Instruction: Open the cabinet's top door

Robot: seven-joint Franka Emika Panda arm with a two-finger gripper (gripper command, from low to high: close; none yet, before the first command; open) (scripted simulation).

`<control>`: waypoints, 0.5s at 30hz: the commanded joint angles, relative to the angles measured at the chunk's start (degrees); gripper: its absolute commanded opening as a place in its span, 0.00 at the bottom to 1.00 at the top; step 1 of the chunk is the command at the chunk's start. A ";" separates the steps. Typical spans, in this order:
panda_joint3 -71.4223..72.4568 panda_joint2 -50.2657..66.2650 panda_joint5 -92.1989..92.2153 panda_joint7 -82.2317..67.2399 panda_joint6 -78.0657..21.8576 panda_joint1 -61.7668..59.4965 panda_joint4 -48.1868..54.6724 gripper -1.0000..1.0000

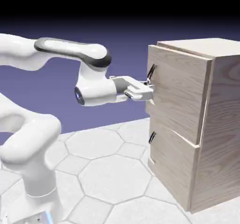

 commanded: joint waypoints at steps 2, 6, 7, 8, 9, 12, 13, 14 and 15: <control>-3.84 -0.72 -4.01 1.18 -1.34 3.40 -2.21 0.00; -11.07 -3.62 -13.98 5.51 -4.54 8.81 -6.81 0.00; -12.81 -4.41 -16.47 6.55 -5.32 9.89 -7.84 0.00; -14.52 -5.20 -18.97 7.58 -6.10 10.87 -8.83 0.00; -16.21 -6.01 -21.46 8.61 -6.88 11.75 -9.77 0.00; -21.14 -8.43 -28.93 11.59 -9.27 13.79 -12.31 0.00; -22.75 -9.22 -31.43 12.56 -10.10 14.28 -13.07 0.00; -24.34 -10.00 -33.92 13.52 -10.96 14.68 -13.79 0.00; -25.93 -10.76 -36.41 14.45 -11.84 14.98 -14.46 0.00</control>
